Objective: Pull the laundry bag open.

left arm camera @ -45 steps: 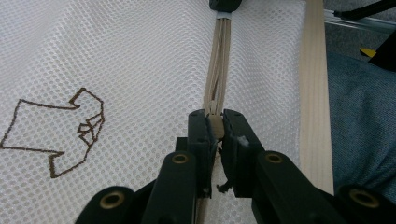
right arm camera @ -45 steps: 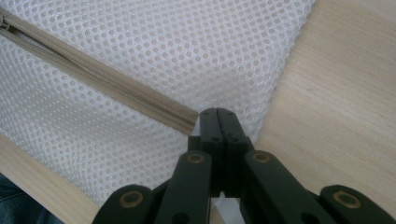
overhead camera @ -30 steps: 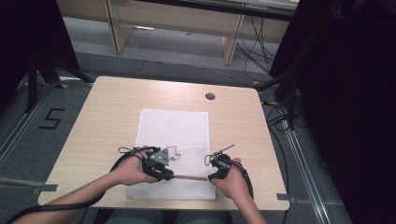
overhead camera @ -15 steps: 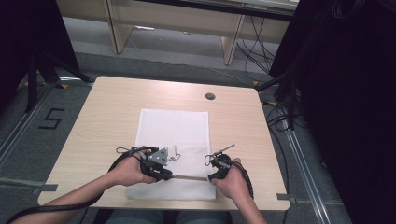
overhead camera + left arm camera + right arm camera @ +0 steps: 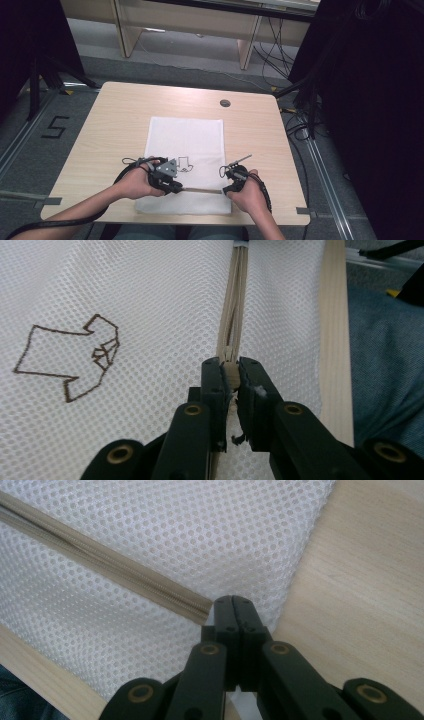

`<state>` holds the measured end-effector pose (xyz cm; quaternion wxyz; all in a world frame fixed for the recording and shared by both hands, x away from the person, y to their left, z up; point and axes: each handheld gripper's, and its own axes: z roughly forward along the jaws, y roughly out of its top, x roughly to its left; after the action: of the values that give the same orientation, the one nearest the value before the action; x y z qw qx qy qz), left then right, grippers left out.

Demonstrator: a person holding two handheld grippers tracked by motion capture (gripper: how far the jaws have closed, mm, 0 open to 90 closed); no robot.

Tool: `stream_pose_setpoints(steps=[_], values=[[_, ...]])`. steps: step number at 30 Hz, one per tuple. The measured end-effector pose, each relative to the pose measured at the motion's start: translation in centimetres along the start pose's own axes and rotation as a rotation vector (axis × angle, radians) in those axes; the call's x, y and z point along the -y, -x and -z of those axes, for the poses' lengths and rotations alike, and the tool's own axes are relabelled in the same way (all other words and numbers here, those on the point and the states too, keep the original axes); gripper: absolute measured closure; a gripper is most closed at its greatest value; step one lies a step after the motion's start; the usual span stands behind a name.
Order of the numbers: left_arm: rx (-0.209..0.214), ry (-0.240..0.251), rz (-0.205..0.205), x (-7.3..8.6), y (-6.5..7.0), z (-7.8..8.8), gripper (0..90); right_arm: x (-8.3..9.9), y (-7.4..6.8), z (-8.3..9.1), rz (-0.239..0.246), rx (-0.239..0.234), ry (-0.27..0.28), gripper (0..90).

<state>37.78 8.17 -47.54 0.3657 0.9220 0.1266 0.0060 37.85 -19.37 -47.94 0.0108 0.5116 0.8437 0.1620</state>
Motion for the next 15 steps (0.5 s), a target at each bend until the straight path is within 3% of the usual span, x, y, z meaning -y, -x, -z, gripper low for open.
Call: stream_pose_setpoints(steps=[3,6,10,15], values=[[-0.001,-0.005,-0.004,0.08,-0.04,0.07,81.8,-0.01,0.04,0.07,0.015,-0.017,0.008,90.0],[-0.007,-0.004,-0.023,0.14,-0.08,0.16,81.8,-0.01,0.02,0.07,0.013,-0.018,0.008,90.0],[-0.006,-0.006,-0.009,0.25,-0.05,0.31,81.8,0.00,-0.07,0.12,-0.002,-0.014,0.003,90.0],[-0.003,-0.008,-0.027,0.27,-0.13,0.48,81.8,0.00,-0.08,0.11,-0.002,-0.013,0.003,90.0]])
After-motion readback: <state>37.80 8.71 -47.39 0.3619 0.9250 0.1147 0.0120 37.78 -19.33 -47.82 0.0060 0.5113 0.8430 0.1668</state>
